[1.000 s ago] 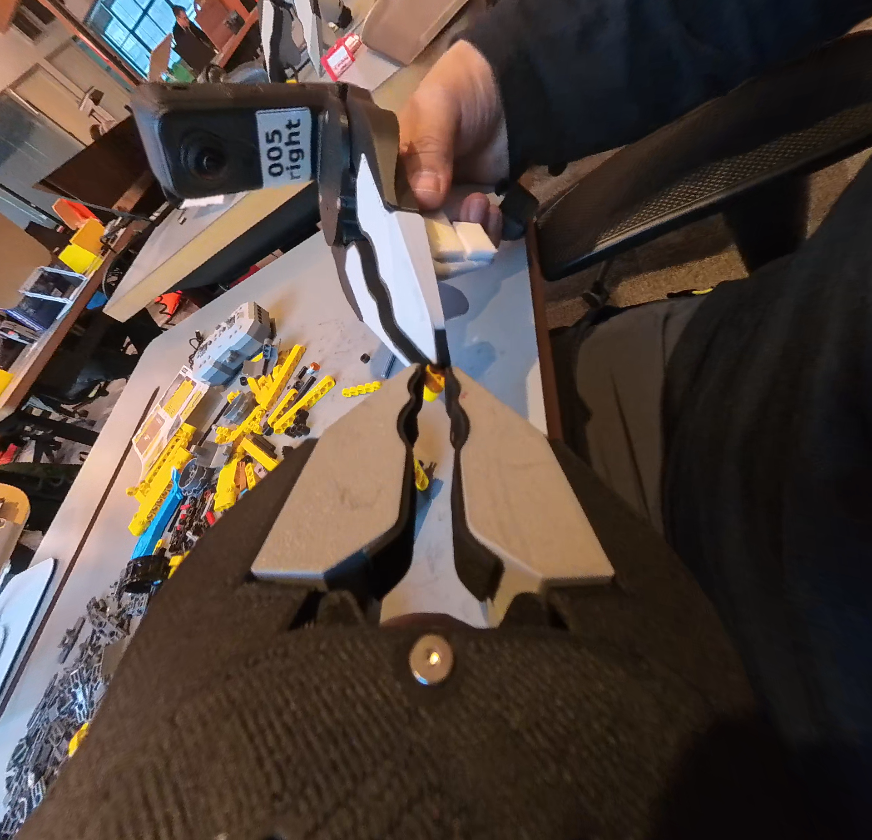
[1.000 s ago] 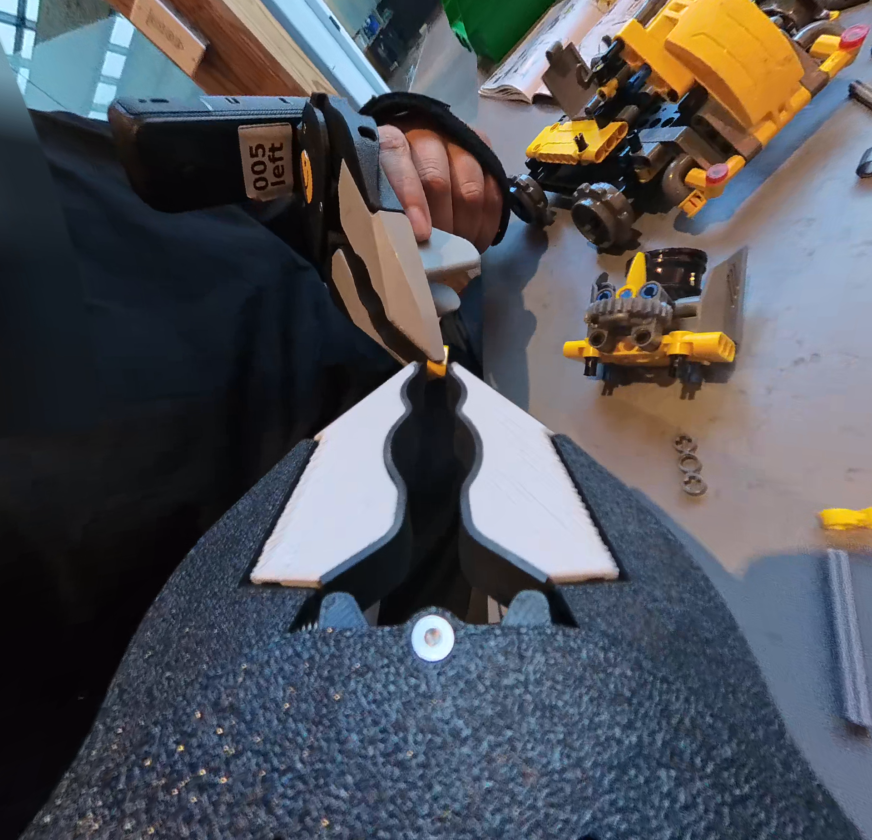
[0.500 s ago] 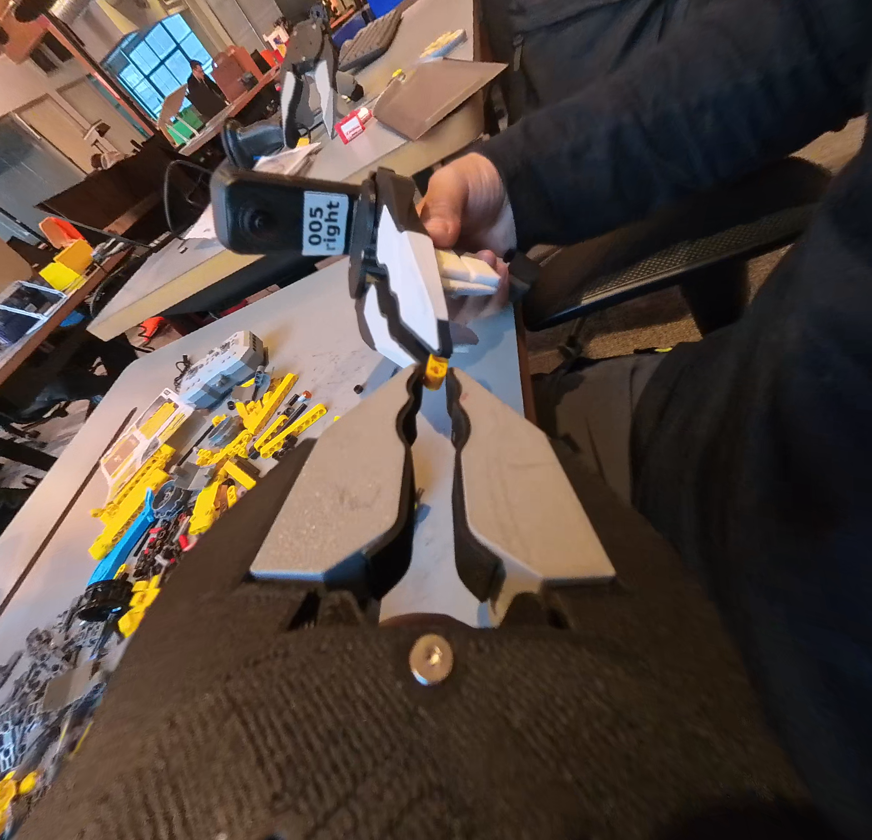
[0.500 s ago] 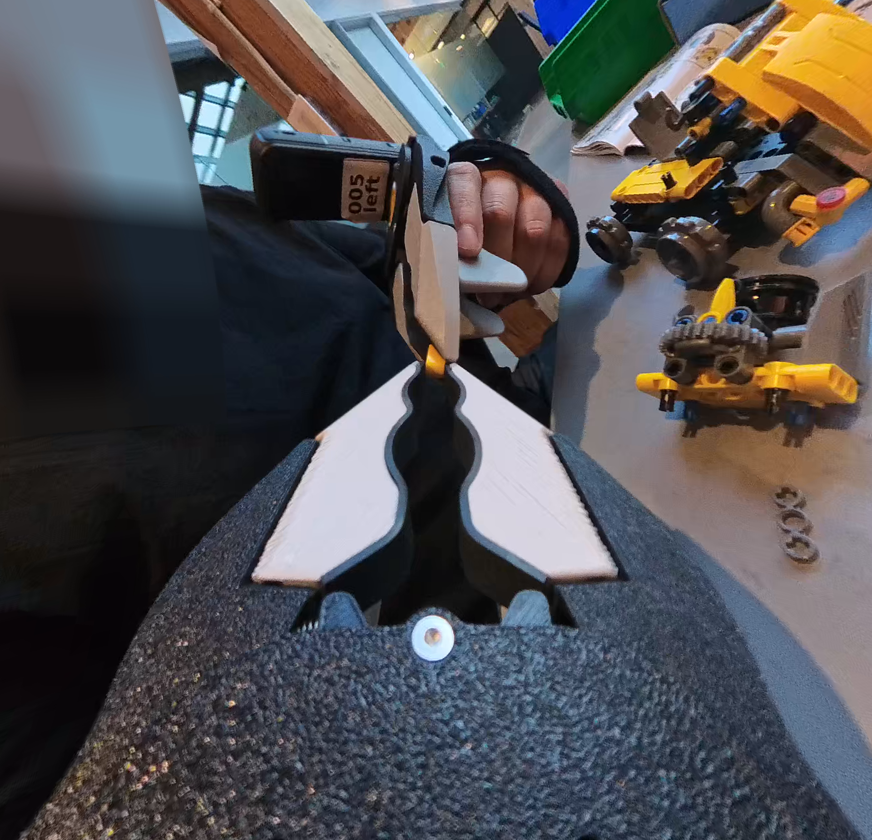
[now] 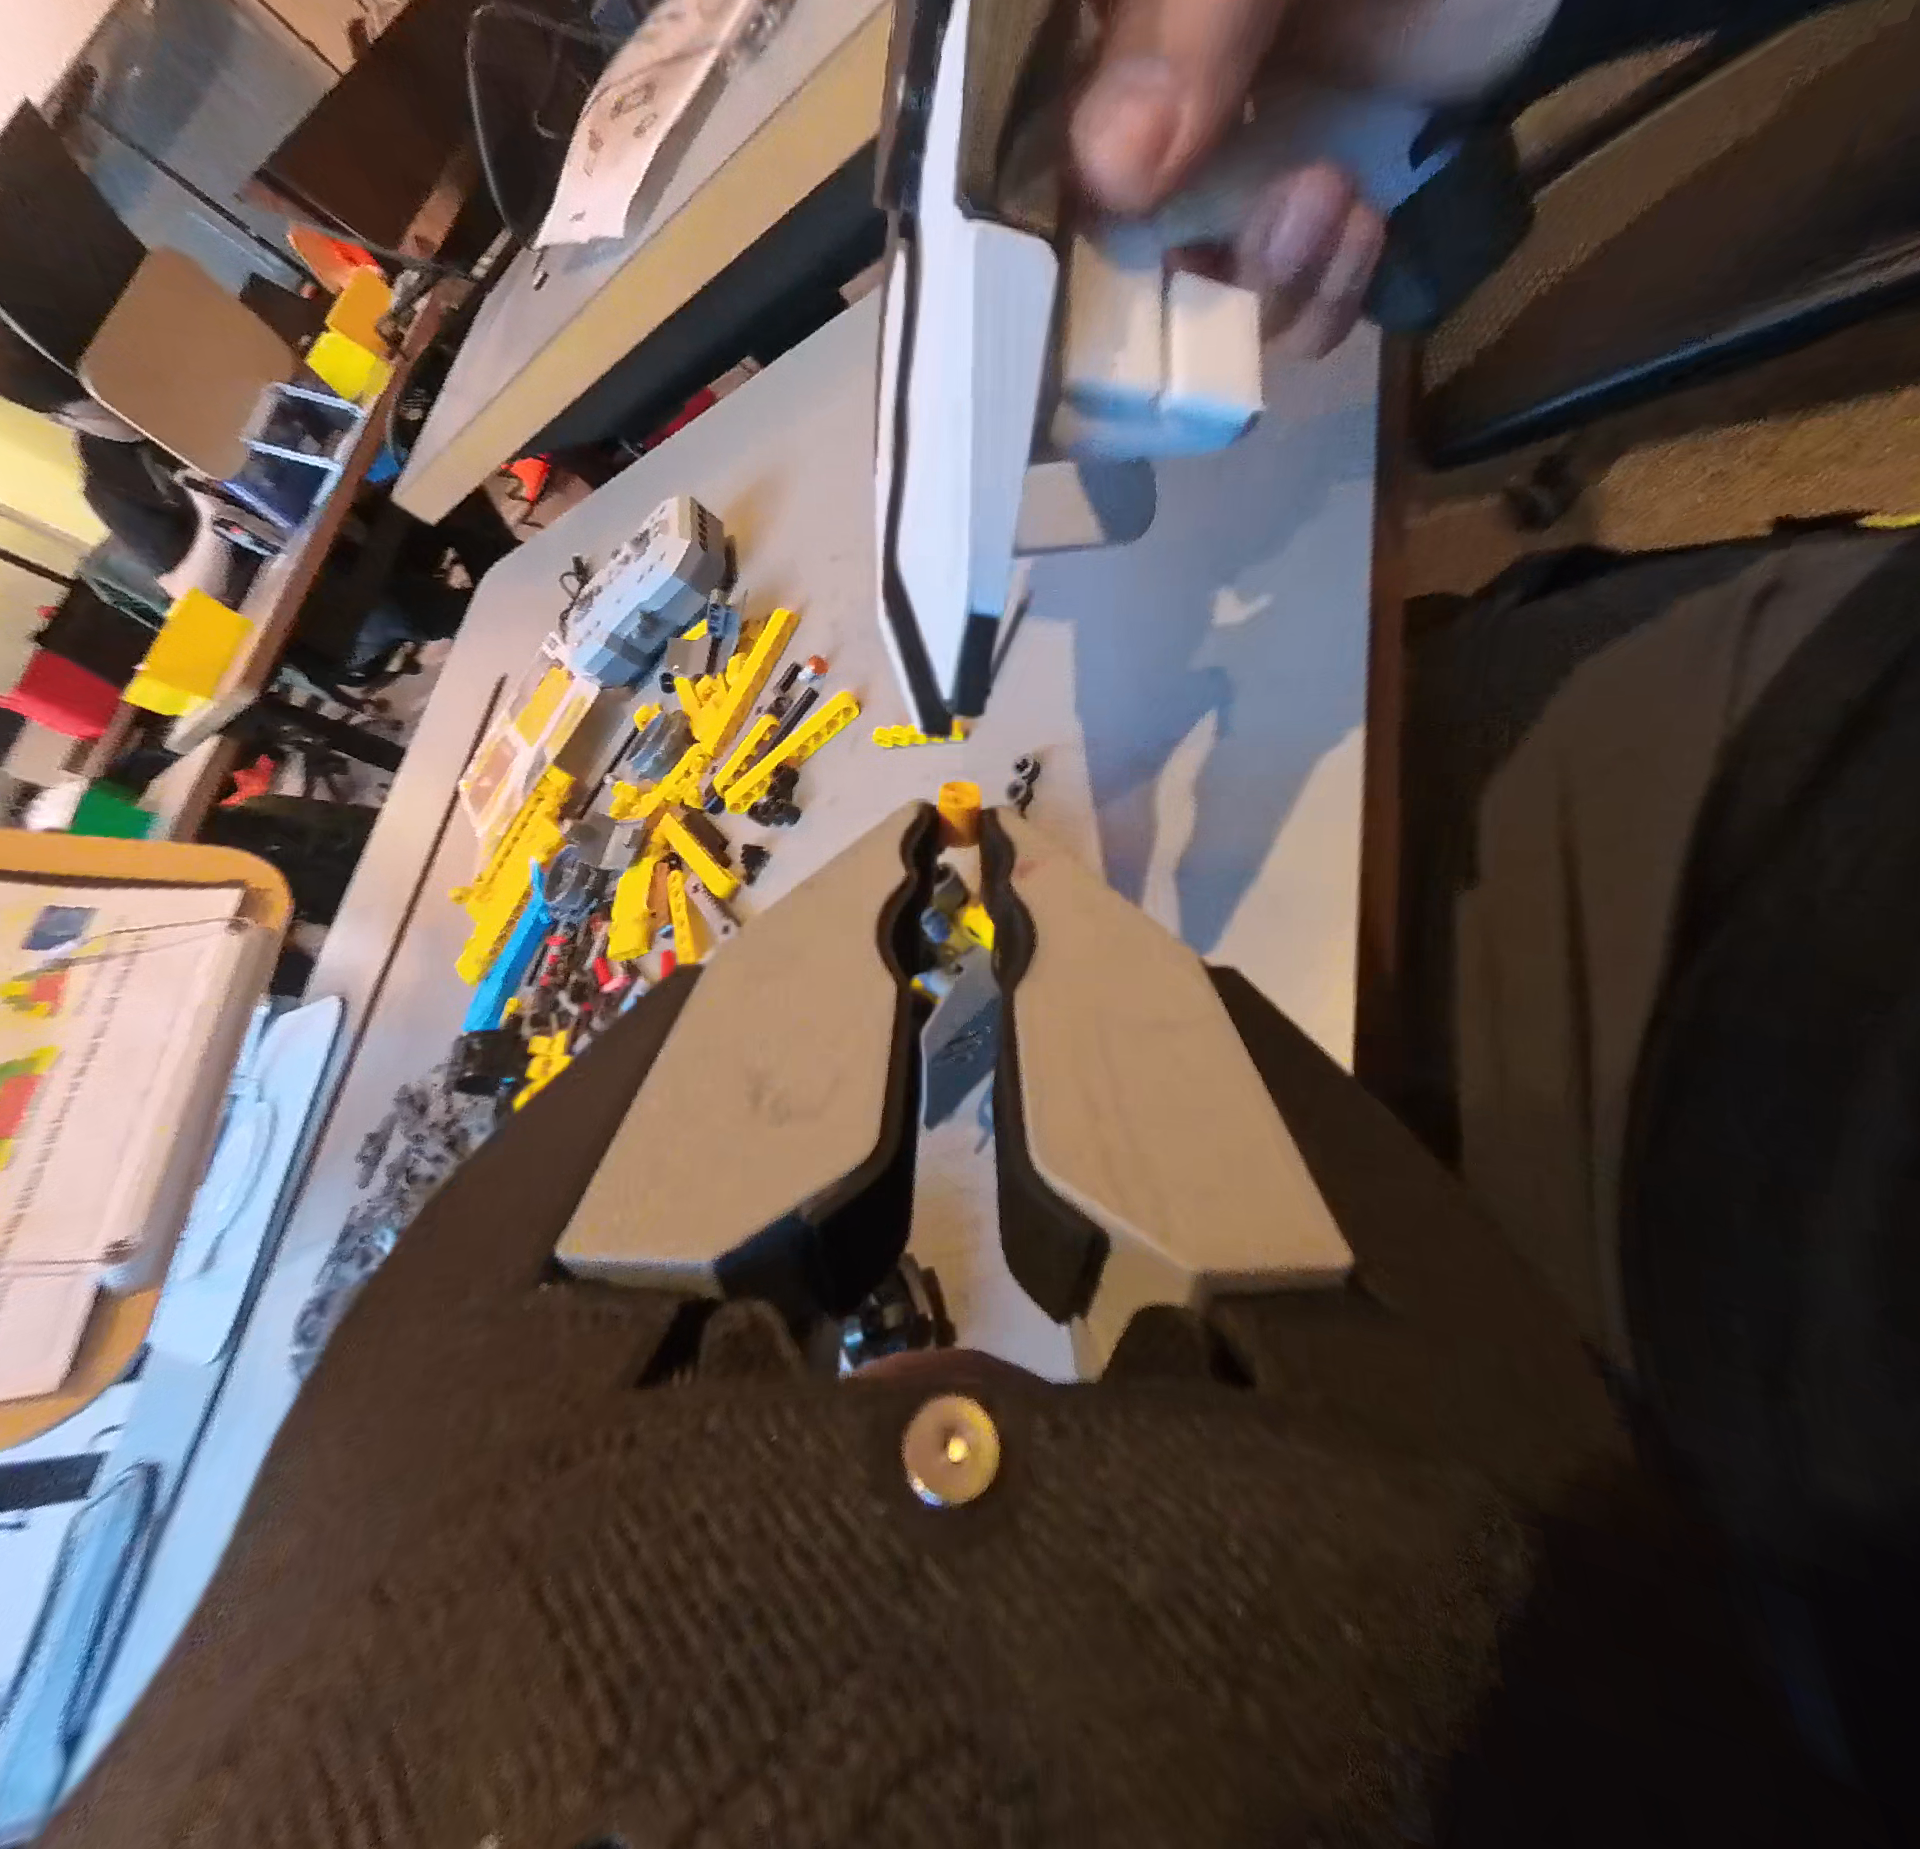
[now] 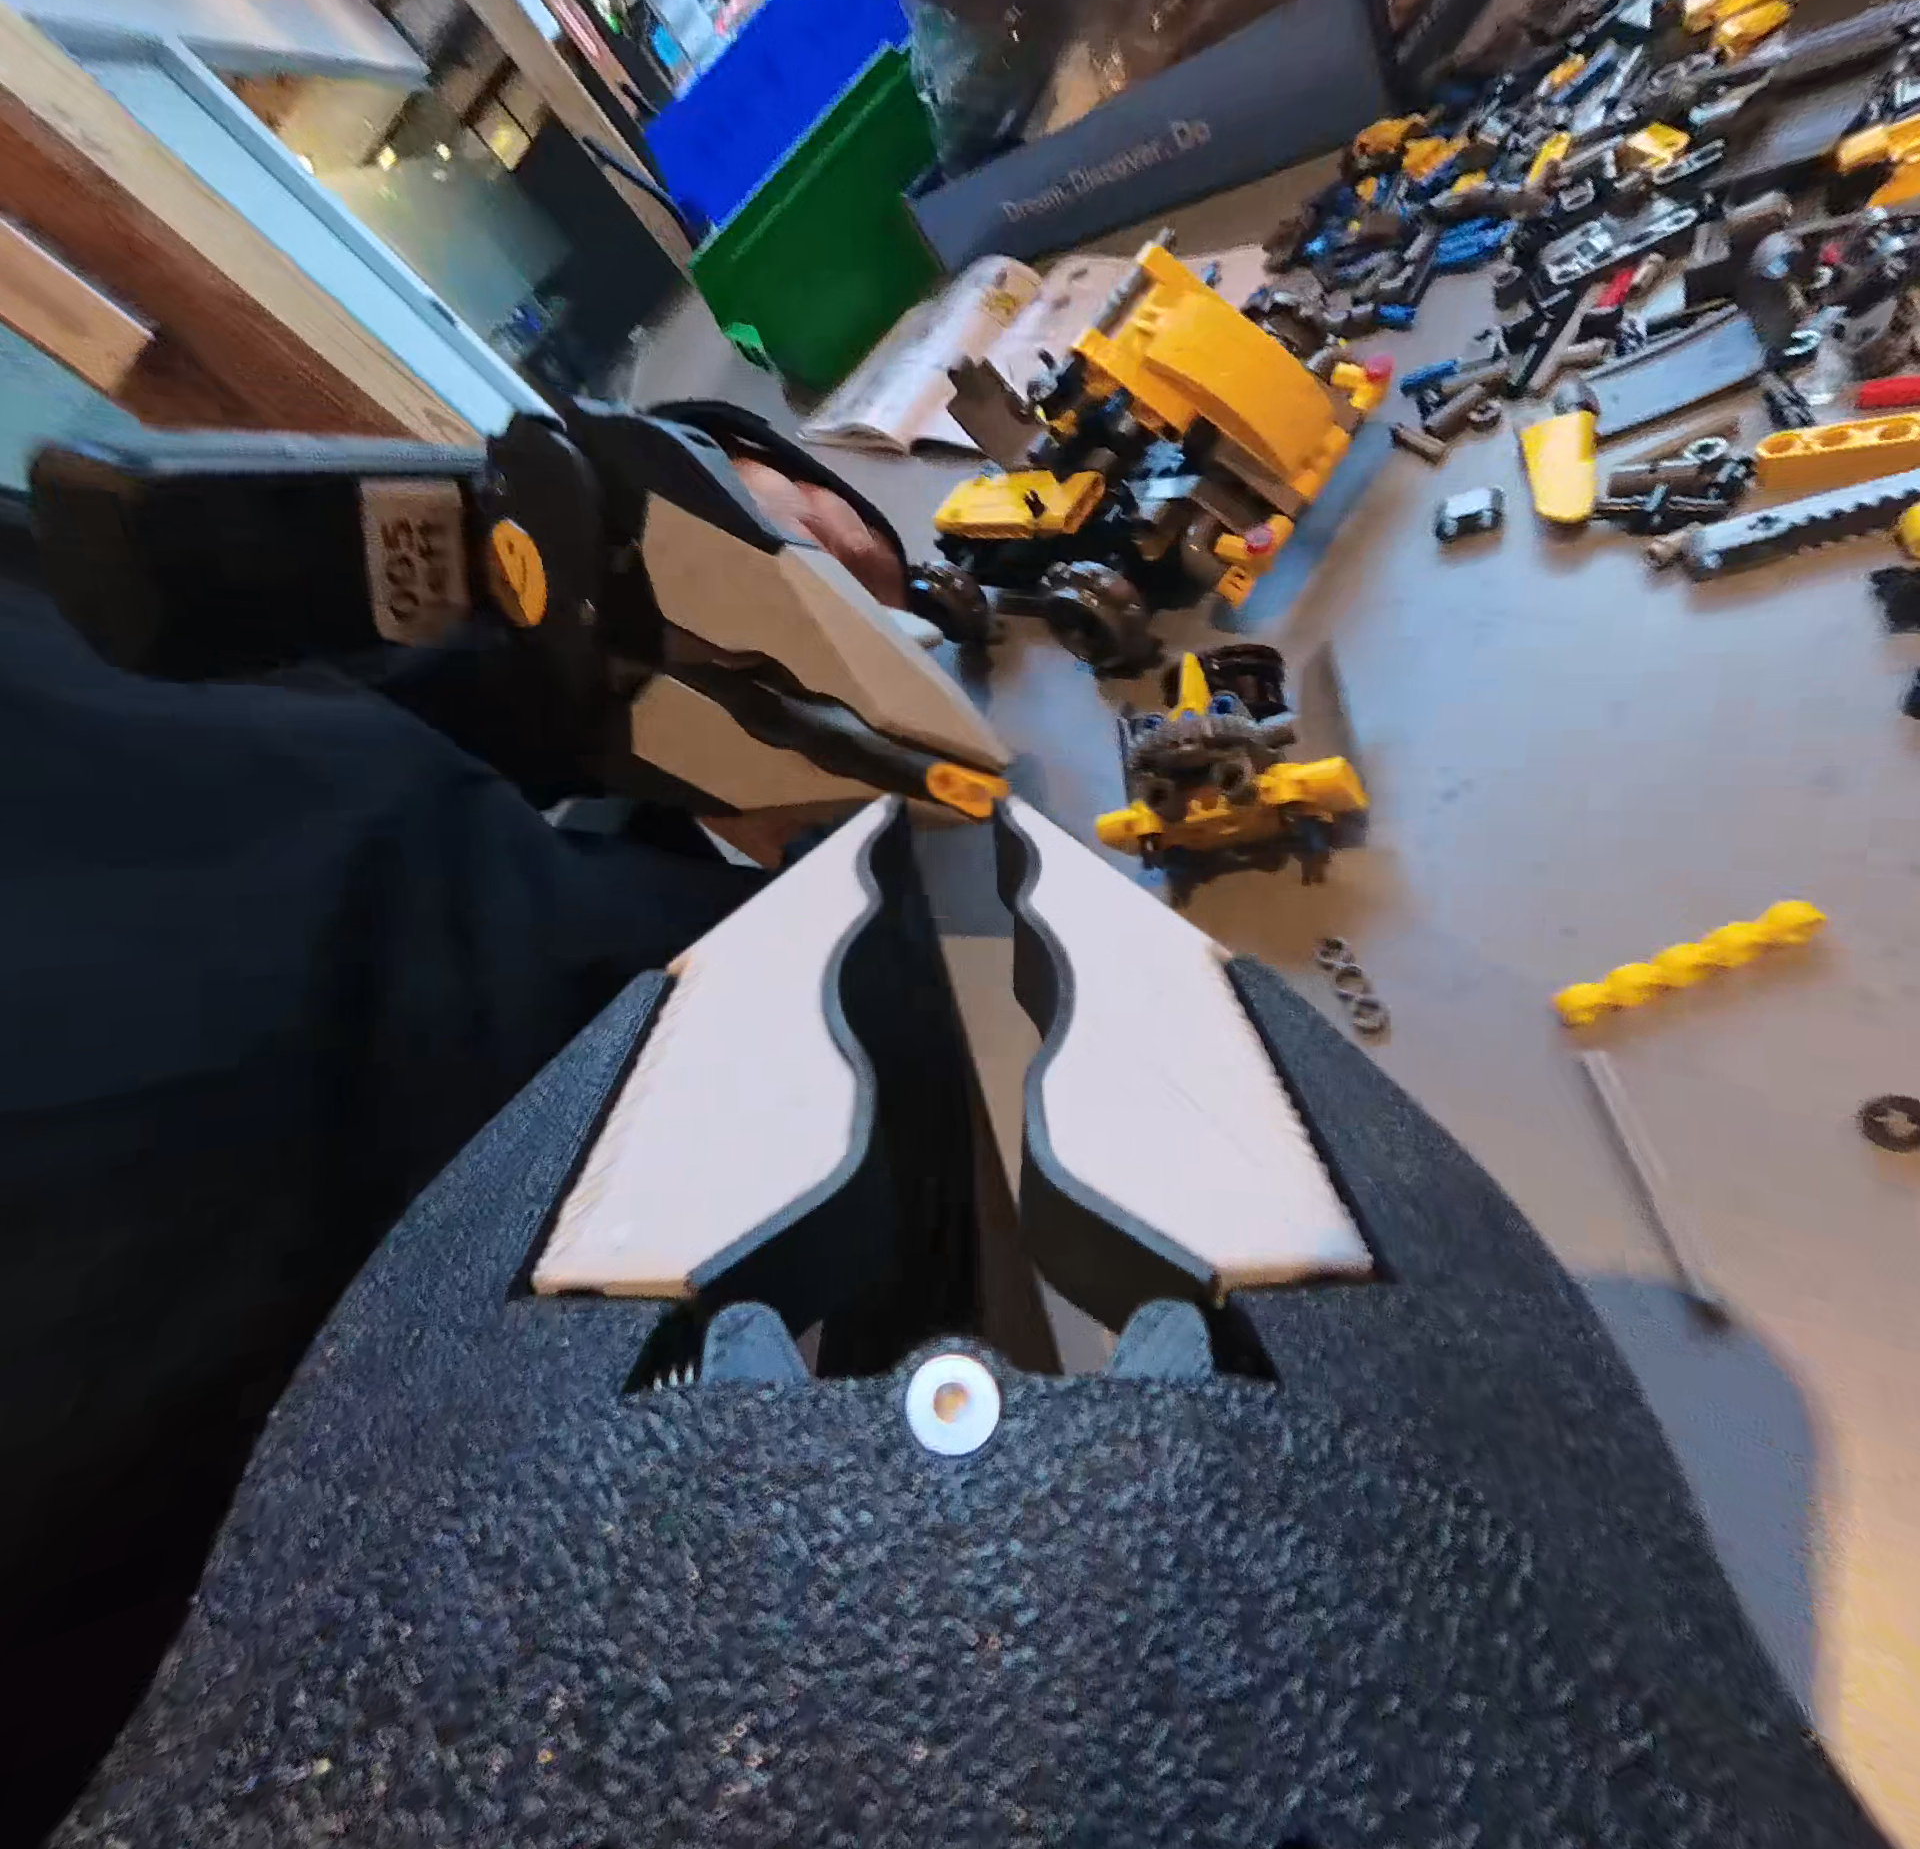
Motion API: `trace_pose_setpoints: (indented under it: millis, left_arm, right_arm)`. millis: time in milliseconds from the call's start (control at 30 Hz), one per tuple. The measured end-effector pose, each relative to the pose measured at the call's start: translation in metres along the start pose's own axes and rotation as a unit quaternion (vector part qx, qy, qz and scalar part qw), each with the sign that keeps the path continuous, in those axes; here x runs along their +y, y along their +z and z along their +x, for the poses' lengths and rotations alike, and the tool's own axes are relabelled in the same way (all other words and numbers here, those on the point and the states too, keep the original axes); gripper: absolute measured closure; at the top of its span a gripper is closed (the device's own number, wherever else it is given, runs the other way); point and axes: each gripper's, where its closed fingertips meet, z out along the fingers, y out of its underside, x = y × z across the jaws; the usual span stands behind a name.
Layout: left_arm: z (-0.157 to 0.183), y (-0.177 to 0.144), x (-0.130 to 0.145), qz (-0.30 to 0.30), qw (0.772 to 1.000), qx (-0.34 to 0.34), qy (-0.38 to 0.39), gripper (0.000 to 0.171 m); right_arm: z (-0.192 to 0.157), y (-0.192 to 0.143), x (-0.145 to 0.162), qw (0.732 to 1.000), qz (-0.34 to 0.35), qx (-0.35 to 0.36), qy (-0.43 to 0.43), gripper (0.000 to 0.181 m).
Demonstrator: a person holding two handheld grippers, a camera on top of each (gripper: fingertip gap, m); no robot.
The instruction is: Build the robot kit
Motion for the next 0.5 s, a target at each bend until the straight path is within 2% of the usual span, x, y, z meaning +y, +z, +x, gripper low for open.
trace_pose_setpoints:
  millis: [133,267,367,500]
  left_arm:
    - [0.000,0.002,-0.008,-0.008,0.998,-0.032,0.050,0.167]
    - [-0.001,0.002,-0.010,-0.024,0.993,-0.064,0.093,0.167]
    - [-0.002,-0.001,-0.013,-0.008,0.993,-0.070,0.090,0.167]
    - [0.004,-0.008,-0.022,0.040,0.997,-0.048,0.055,0.163]
  right_arm:
    - [0.000,0.005,0.002,1.000,0.004,0.017,0.015,0.156]
    - [-0.001,0.008,0.002,1.000,0.012,0.017,0.017,0.160]
    - [-0.005,0.007,0.001,1.000,0.024,0.002,0.008,0.165]
    - [-0.017,0.005,0.000,0.996,0.038,-0.069,0.029,0.165]
